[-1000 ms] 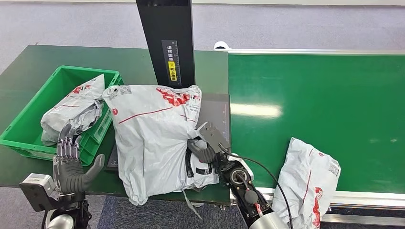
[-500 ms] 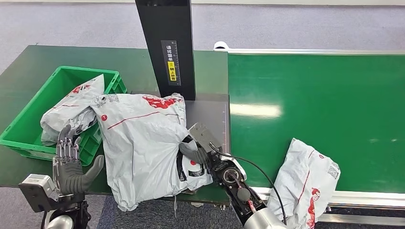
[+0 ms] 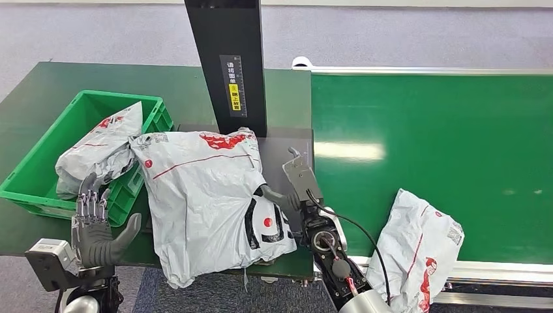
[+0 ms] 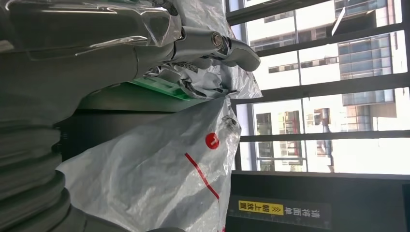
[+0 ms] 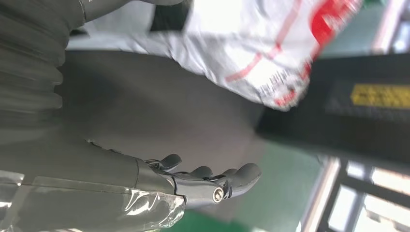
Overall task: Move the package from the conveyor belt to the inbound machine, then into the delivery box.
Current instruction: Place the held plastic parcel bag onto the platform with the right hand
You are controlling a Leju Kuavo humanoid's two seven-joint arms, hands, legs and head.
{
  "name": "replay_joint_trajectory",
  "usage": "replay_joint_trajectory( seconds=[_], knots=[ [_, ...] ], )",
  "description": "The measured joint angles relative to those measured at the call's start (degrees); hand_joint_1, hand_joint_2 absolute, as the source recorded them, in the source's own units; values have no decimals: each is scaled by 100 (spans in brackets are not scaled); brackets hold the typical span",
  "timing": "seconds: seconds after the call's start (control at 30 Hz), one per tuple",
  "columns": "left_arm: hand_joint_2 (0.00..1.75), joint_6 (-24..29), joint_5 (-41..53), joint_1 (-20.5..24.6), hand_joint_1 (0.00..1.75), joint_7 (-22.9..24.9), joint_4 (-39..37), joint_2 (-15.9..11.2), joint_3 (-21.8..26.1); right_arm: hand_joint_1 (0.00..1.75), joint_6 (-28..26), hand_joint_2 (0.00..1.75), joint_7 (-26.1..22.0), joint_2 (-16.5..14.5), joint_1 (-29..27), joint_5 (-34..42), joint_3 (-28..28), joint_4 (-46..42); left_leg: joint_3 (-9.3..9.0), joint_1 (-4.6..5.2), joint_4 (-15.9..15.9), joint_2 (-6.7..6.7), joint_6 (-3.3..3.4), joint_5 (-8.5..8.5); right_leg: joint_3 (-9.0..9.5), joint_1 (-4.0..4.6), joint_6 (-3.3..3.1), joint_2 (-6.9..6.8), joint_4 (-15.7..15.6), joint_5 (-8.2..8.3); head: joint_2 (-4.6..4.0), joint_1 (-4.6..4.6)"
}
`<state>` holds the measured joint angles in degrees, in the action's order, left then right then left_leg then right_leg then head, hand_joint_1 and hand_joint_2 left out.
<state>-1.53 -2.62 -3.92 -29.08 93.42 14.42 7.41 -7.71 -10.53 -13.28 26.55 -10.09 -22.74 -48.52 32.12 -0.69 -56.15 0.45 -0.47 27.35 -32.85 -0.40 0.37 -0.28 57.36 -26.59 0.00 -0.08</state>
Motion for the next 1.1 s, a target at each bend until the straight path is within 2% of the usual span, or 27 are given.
replay_joint_trajectory(
  seconds=[0.13, 0.4, 0.57, 0.7, 0.8, 0.97, 1.1],
  knots=[
    [175, -1, 125, -36, 0, 1, 0, 3, -45, 0, -256, 175, -176, 32, -165, 84, 165, -318, 1, 0, 0, 2, 0, 0, 0, 0, 0, 0, 0, 0, 0, 1],
    [175, -1, 184, -49, 0, 1, 0, 5, -90, 0, -300, 175, -230, 69, -266, 112, 292, -591, 0, 1, 0, 1, 0, 0, 0, 0, 0, 0, 0, 0, -1, 1],
    [175, -111, 979, -80, 0, 40, -3, -9, -300, 0, -615, 175, -643, 80, -408, 243, 422, -1039, 1, 1, 0, -3, 0, 0, -1, -1, 0, -1, 0, 0, 0, 0],
    [175, -100, 1905, -90, 0, 65, -60, -28, -758, 0, -861, 175, -908, 97, -643, 238, 542, -2009, 2, 4, -1, -2, 1, 1, -2, -3, 0, -1, -1, 0, -1, 1],
    [175, 105, 2594, -6, 0, 188, -228, -48, -1217, 0, -1027, 175, -952, 104, -803, 131, 585, -2738, 1, 5, -1, -2, 1, 2, -2, -5, 0, -1, -2, 0, -1, -1],
    [175, 1217, 4659, 362, 0, 947, -1003, -18, -2184, 0, -1284, 175, -1093, 101, -1086, -149, 609, -3550, -2, 5, -2, -4, 1, 2, 3, -5, 1, -3, -3, 0, -1, -1],
    [175, 1579, 5278, 839, 0, 1283, -1948, 70, -2845, 0, -1369, 175, -1156, 76, -1252, -296, 622, -3897, -2, 5, -2, 0, 1, 1, 2, -5, 2, -1, -3, 2, -1, -1]
  ],
)
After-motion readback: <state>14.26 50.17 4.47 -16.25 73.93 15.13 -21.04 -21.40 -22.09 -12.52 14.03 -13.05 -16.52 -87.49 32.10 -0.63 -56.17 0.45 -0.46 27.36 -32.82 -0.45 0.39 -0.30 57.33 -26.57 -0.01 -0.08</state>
